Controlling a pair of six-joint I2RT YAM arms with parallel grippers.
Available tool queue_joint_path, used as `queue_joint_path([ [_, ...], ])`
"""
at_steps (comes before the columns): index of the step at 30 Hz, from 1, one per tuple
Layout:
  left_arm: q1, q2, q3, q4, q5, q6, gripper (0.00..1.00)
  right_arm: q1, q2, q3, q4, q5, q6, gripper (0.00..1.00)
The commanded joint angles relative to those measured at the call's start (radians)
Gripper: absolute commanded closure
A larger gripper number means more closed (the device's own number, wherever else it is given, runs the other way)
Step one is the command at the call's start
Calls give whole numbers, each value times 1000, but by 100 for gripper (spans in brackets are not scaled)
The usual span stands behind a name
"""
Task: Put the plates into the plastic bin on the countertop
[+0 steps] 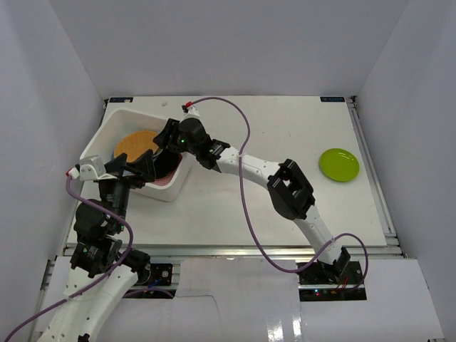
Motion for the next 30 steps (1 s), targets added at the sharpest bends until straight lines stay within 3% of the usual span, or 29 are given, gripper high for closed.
queue_joint_path([
  [1,12,24,-3,-7,13,-6,2,-4,-88,-51,86,43,10,43],
  [3,12,30,2,-4,21,-12,2,-5,-130,-100,108,44,4,36],
  [7,15,82,9,3,39,-26,2,-5,-274,-198,172,70,-53,37],
  [12,15,188,77,4,219,-79,2,-39,-570,-503,266,139,-203,53],
  [15,15,303,126,12,395,-160,2,-164,-826,-750,267,173,-243,72],
  [16,13,334,133,38,439,-184,2,-198,-967,-872,267,202,-258,74],
  [20,-17,541,144,168,650,-326,2,-404,-1255,-1028,119,308,-350,78],
  [22,-124,610,166,219,618,-348,4,-522,-1348,-1066,21,476,-443,80],
  [23,-179,685,184,222,533,-334,4,-566,-1364,-1103,-4,507,-459,80],
  [24,-283,723,231,222,491,-317,4,-688,-1382,-1123,-59,465,-455,80],
  [26,-357,829,277,222,436,-285,4,-822,-1393,-1205,-73,391,-392,69],
  [27,-402,854,297,223,434,-285,4,-945,-1390,-1236,-76,360,-368,61],
  [28,-414,874,330,222,432,-276,4,-1023,-1369,-1259,-81,280,-299,45],
  [30,-447,880,345,211,425,-250,4,-1196,-1323,-1338,-78,146,-231,37],
])
